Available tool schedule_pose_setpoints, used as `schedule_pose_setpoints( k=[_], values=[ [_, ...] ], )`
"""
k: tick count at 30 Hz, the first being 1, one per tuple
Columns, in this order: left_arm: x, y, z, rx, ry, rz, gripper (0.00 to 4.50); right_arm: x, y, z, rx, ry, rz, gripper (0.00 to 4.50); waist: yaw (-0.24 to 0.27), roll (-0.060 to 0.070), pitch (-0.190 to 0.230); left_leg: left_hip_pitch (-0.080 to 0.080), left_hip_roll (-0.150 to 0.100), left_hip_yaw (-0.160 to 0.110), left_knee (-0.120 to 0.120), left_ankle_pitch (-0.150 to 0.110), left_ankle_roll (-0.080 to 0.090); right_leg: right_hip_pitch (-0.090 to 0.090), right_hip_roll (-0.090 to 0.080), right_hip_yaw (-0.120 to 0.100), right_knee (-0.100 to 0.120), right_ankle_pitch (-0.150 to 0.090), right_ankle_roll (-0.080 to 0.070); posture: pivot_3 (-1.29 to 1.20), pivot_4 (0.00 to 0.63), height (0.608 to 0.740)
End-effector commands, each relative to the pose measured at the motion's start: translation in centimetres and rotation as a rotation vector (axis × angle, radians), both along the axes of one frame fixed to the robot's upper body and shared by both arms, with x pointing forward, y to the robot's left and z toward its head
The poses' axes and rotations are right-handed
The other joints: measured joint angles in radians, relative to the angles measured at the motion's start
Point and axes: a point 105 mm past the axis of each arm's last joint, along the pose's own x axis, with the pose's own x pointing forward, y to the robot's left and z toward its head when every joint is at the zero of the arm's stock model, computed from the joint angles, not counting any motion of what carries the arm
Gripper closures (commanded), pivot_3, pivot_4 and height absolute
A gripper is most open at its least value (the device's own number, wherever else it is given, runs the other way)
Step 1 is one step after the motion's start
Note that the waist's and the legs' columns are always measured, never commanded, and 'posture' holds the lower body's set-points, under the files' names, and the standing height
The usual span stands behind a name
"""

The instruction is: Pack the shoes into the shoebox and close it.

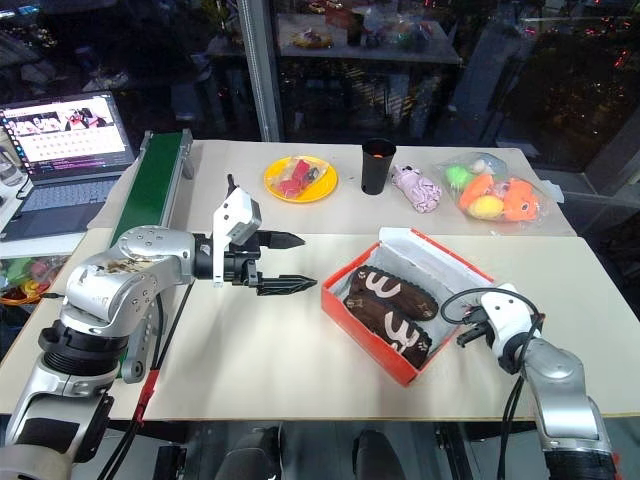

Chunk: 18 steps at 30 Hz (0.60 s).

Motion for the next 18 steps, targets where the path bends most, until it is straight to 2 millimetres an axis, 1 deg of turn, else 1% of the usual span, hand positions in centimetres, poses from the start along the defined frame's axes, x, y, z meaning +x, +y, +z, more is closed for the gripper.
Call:
schedule_pose_setpoints(
  k=[1,4,6,7,11,13,17,18],
  values=[
    [-0.2,-0.2,1.0,-0.018,-0.041,-0.013,0.00,0.0,1.9,1.8,0.050,-0.049,0.031,4.44,0.000,0.000,0.000,0.000,0.000,0.000,0.000,0.000,0.000,0.000,0.000,0.000,0.000,0.000,0.000,0.00,0.150,0.736],
    [-0.1,-0.3,1.0,-0.019,-0.042,-0.020,0.00,-0.6,1.7,1.1,0.089,-0.022,-0.010,4.44,0.004,0.000,0.000,0.000,0.000,0.000,0.000,0.000,0.000,0.000,0.000,0.000,0.000,0.000,0.000,0.00,0.150,0.736],
    [-0.1,-0.3,1.0,-0.017,-0.045,-0.020,0.00,-1.6,1.1,-0.3,0.113,0.031,-0.042,4.44,0.007,0.000,0.000,0.000,0.000,0.000,0.000,0.000,0.000,0.000,0.000,0.000,0.000,0.000,0.000,0.00,0.150,0.736],
    [0.0,-0.3,1.0,-0.017,-0.046,-0.019,0.00,-1.8,1.0,-0.7,0.121,0.046,-0.048,4.44,0.009,0.000,0.000,0.000,0.000,0.000,0.000,0.000,0.000,0.000,0.000,0.000,0.000,0.000,0.000,0.00,0.150,0.736],
    [0.1,-0.3,1.1,-0.013,-0.056,-0.018,0.00,-2.3,0.0,-3.0,0.162,0.108,-0.116,4.44,0.006,0.000,0.000,0.000,0.000,0.000,0.000,0.000,0.000,0.000,0.000,0.000,0.000,0.000,0.000,0.00,0.150,0.736],
    [0.1,-0.2,1.2,-0.011,-0.059,-0.015,0.00,-1.9,-0.6,-3.4,0.197,0.096,-0.148,4.44,0.002,0.000,0.000,0.000,0.000,0.000,0.000,0.000,0.000,0.000,0.000,0.000,0.000,0.000,0.000,0.00,0.150,0.736],
    [0.1,0.1,1.3,-0.007,-0.063,-0.005,0.00,-0.5,-1.2,-3.0,0.243,0.038,-0.168,4.44,-0.003,0.000,0.000,0.001,0.000,0.000,0.000,0.000,0.000,0.001,0.000,0.000,0.000,0.000,0.000,0.00,0.150,0.736],
    [0.2,0.1,1.4,-0.006,-0.064,-0.003,0.00,0.2,-1.3,-2.7,0.256,0.016,-0.167,4.44,-0.003,0.000,0.000,0.001,0.000,0.000,0.000,0.000,0.000,0.000,0.000,0.001,0.000,0.000,0.000,0.00,0.150,0.736]
  ],
)
